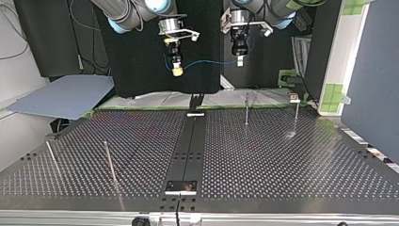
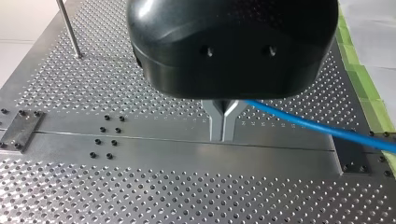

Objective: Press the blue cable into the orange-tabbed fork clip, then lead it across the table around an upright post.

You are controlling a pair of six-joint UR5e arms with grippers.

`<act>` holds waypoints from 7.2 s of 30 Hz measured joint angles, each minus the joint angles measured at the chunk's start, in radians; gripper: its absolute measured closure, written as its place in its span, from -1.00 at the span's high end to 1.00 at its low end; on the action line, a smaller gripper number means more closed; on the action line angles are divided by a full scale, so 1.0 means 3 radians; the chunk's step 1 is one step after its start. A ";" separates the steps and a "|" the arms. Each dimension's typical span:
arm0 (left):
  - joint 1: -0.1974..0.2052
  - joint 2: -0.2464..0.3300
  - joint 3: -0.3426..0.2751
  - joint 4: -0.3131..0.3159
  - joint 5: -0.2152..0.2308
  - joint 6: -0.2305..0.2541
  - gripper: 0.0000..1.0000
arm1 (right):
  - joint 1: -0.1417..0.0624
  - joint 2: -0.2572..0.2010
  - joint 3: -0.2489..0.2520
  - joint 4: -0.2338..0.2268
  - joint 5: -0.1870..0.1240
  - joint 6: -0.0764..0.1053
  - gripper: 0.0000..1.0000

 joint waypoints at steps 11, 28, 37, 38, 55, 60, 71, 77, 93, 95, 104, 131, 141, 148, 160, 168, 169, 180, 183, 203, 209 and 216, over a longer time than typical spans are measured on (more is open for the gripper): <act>0.0000 0.0000 0.0000 0.0000 0.0000 0.0000 -1.00 | 0.0000 0.0000 0.0000 0.0000 0.0000 0.0000 -1.00; 0.0000 0.0000 0.0000 0.0000 -0.0010 0.0005 -1.00 | 0.0001 0.0000 0.0000 0.0009 0.0000 0.0000 -1.00; 0.0000 0.0000 0.0000 0.0000 -0.0010 0.0005 -1.00 | 0.0000 0.0000 0.0000 0.0010 0.0000 0.0000 -1.00; 0.0000 0.0000 0.0000 0.0000 -0.0010 0.0005 -1.00 | 0.0000 0.0000 0.0000 0.0010 0.0000 0.0000 -1.00; 0.0000 -0.0050 -0.0005 -0.0015 -0.0123 0.0065 -1.00 | 0.0263 0.0262 -0.0268 0.0278 0.0268 0.0172 -1.00; 0.0000 -0.0050 -0.0005 -0.0015 -0.0127 0.0066 -1.00 | 0.0333 0.0329 -0.0457 0.0441 0.0464 0.0182 -1.00; 0.0000 -0.0051 -0.0005 -0.0015 -0.0128 0.0066 -1.00 | 0.0342 0.0337 -0.0531 0.0480 0.0642 0.0184 -1.00; 0.0055 0.0038 -0.0004 -0.0105 -0.0039 -0.0023 -1.00 | 0.0262 0.0231 -0.0425 0.0423 0.0687 0.0291 -1.00; 0.0395 0.0345 -0.0004 -0.0158 0.0456 -0.0517 -1.00 | 0.0140 0.0005 -0.0221 0.0105 0.0369 0.0797 -1.00; 0.0457 0.0312 -0.0004 -0.0154 0.0517 -0.0579 -1.00 | 0.0121 0.0070 -0.0228 0.0039 0.0321 0.0834 -1.00; 0.0755 0.0040 -0.0005 0.0032 0.0815 -0.0689 -1.00 | 0.0013 0.0158 -0.0266 -0.0057 0.0088 0.0925 -1.00; 0.1571 -0.0727 -0.0002 0.0493 0.1725 -0.0816 -1.00 | -0.0204 0.0822 -0.0866 0.0024 -0.0401 0.0982 -1.00; 0.1579 -0.0954 0.0087 0.0408 0.2062 -0.1010 -1.00 | -0.0244 0.0973 -0.1060 0.0074 -0.0494 0.0993 -1.00; 0.1569 -0.0968 0.0278 0.0231 0.2285 -0.1077 -1.00 | -0.0280 0.1026 -0.1111 0.0075 -0.0505 0.0997 -1.00; 0.1614 -0.0969 0.0466 0.0018 0.2288 -0.1116 -1.00 | -0.0330 0.1238 -0.1194 0.0058 -0.0506 0.0995 -1.00; 0.1678 -0.0968 0.0529 -0.0009 0.2209 -0.1115 -1.00 | -0.0330 0.1313 -0.1248 0.0015 -0.0577 0.0992 -1.00; 0.1682 -0.0969 0.0538 -0.0011 0.2208 -0.1116 -1.00 | -0.0330 0.1315 -0.1257 0.0009 -0.0596 0.0992 -1.00; 0.1719 -0.0971 0.0682 -0.0076 0.2215 -0.1186 -1.00 | -0.0332 0.1489 -0.1497 0.0124 -0.0696 0.0991 -1.00; 0.1731 -0.0973 0.0693 -0.0082 0.2213 -0.1193 -1.00 | -0.0332 0.1524 -0.1536 0.0148 -0.0701 0.0994 -1.00; 0.1804 -0.1144 0.0750 -0.0066 0.2186 -0.1180 -1.00 | -0.0335 0.1549 -0.1554 0.0168 -0.0705 0.1000 -1.00; 0.1812 -0.1230 0.0809 -0.0026 0.2223 -0.1189 -1.00 | -0.0337 0.1553 -0.1554 0.0178 -0.0705 0.0993 -1.00; 0.1838 -0.1236 0.0813 0.0077 0.2226 -0.1265 -1.00 | -0.0340 0.1558 -0.1566 0.0184 -0.0706 0.0987 -1.00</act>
